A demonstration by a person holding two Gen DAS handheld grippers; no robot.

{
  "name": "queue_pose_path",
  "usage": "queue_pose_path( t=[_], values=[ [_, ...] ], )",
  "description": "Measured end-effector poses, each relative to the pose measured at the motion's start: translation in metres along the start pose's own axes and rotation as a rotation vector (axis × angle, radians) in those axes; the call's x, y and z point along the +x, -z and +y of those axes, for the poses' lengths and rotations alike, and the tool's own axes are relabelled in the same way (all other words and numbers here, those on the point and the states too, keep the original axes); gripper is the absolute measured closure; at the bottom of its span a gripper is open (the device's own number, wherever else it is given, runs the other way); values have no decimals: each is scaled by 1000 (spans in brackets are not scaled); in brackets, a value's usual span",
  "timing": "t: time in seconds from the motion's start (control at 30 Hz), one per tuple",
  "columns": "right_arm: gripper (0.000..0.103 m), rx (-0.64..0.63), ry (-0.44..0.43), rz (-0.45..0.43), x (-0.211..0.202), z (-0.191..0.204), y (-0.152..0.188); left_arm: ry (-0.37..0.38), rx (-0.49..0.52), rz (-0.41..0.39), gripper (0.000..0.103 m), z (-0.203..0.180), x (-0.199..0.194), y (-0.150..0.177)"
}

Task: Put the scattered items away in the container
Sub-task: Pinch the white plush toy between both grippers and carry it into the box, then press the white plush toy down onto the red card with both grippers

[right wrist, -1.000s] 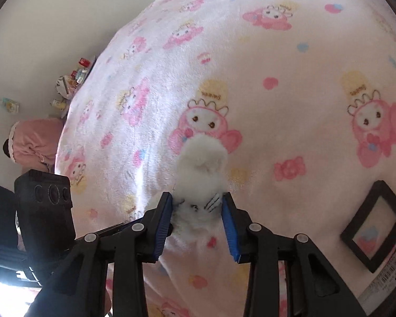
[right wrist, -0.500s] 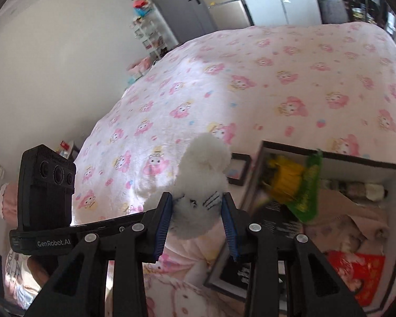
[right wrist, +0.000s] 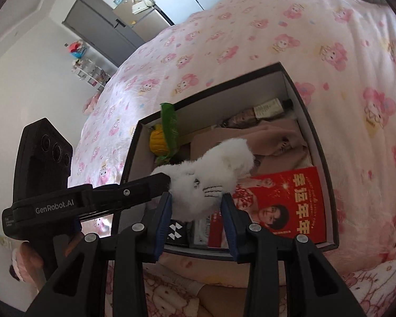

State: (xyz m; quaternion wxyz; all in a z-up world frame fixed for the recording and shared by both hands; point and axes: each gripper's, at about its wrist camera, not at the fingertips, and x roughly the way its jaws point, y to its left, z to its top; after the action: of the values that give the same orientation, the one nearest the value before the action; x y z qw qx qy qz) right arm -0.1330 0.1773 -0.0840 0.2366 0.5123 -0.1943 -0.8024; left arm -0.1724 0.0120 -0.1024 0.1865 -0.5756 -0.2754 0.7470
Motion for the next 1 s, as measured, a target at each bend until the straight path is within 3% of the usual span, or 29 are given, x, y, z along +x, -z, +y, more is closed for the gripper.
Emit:
queue_pose_path(
  t=[0.17,0.4,0.5,0.7,0.8,1.0],
  values=[
    [70,25,57,13,17,-23,-8,-90,69,12,73,-17,28,-19],
    [70,93,26,35,24,-43,-11,12,2,3,73,12,37,-21],
    [70,88,32,10,15,-41,-16,3,-9,-2,73,15,34,-19],
    [70,23,94,-41,-7,-33,-16,-83,40,-31,73,6,25,-11],
    [70,-30,165,2,2,-28,-11,-55,-6,-22,73,14,22,-6],
    [70,-34,194,43,16,-29,-2,-104,-33,5,73,23,29,-2]
  ],
)
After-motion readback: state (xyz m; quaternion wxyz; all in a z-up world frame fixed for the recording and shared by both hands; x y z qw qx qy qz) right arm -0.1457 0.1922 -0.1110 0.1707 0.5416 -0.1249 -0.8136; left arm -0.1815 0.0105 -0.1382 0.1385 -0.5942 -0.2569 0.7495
